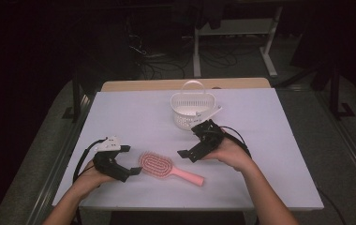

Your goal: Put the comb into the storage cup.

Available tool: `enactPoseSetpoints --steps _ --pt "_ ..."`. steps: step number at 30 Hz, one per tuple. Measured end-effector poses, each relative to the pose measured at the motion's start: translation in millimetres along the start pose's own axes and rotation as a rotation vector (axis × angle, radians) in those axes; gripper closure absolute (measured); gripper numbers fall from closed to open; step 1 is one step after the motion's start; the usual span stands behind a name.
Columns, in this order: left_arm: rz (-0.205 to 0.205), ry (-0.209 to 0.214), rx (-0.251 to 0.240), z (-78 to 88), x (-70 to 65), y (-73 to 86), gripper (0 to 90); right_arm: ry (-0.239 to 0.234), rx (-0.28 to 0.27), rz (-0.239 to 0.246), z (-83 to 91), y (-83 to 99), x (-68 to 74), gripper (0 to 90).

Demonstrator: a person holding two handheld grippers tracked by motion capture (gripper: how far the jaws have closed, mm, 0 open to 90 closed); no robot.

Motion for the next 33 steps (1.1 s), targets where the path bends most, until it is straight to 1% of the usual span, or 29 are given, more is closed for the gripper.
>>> enactPoseSetpoints --steps 5,6,12,13,15,16,17,18,19,25,28,29,30,32,33 --pt "0.003 0.001 -0.003 0.2 0.1 -0.3 0.0 -0.001 0.011 0.008 -2.1 -3.1 0.8 0.0" --pt "0.004 0.002 -0.002 0.2 0.1 -0.3 0.0 -0.004 0.018 0.015 -2.9 -4.4 1.4 0.0" --pt "0.005 0.002 -0.005 0.3 -0.1 -0.5 0.0 -0.014 0.035 0.021 -5.5 -5.9 3.9 0.0" --pt "0.006 0.001 -0.005 0.4 -0.1 -0.5 0.0 -0.018 0.049 0.027 -7.1 -5.3 4.8 0.0" --pt "0.003 0.001 -0.003 0.6 0.0 -0.3 0.0 -0.018 0.054 0.027 -7.7 -5.0 5.0 0.0" --pt "0.003 0.000 -0.003 0.6 0.1 -0.3 0.0 -0.021 0.071 0.030 -9.0 -3.7 5.5 0.0" --pt "0.003 0.000 -0.002 0.6 0.1 -0.2 0.0 -0.021 0.071 0.030 -9.0 -3.7 5.5 0.0" --pt "0.002 0.001 -0.002 0.6 0.1 -0.3 0.0 -0.021 0.092 0.029 -10.8 -2.0 5.7 0.0" --pt "0.001 0.000 -0.003 0.6 0.0 -0.3 0.0 -0.021 0.092 0.029 -10.8 -2.0 5.7 0.0" --pt "0.000 0.002 -0.001 0.3 -0.5 -0.1 0.0 -0.027 0.135 0.036 -14.1 0.3 7.5 0.0" --pt "0.001 0.001 -0.001 0.6 -0.3 -0.2 0.0 -0.027 0.145 0.041 -14.8 0.4 7.9 0.0" --pt "0.000 0.001 -0.002 0.5 -0.1 -0.2 0.0 -0.027 0.153 0.042 -15.3 0.7 8.4 0.0" --pt "0.000 0.000 -0.002 0.5 -0.1 -0.2 0.0 -0.027 0.174 0.051 -16.4 1.6 9.0 0.0" --pt "0.000 0.000 -0.003 0.6 0.0 -0.3 0.0 -0.028 0.191 0.048 -17.3 2.4 9.9 0.0" --pt "0.001 0.000 -0.003 0.7 0.1 -0.4 0.0 -0.028 0.191 0.048 -17.3 2.4 9.9 0.0"
Point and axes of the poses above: each handheld gripper's, and its own axes: z roughly backward along the jaws, y roughly out of its underside, x roughly to its left, the point moved 8 cm from there along -z, roughly forward along the jaws, and after that the axes turned 11 degrees about z, right-handed, at the moved point
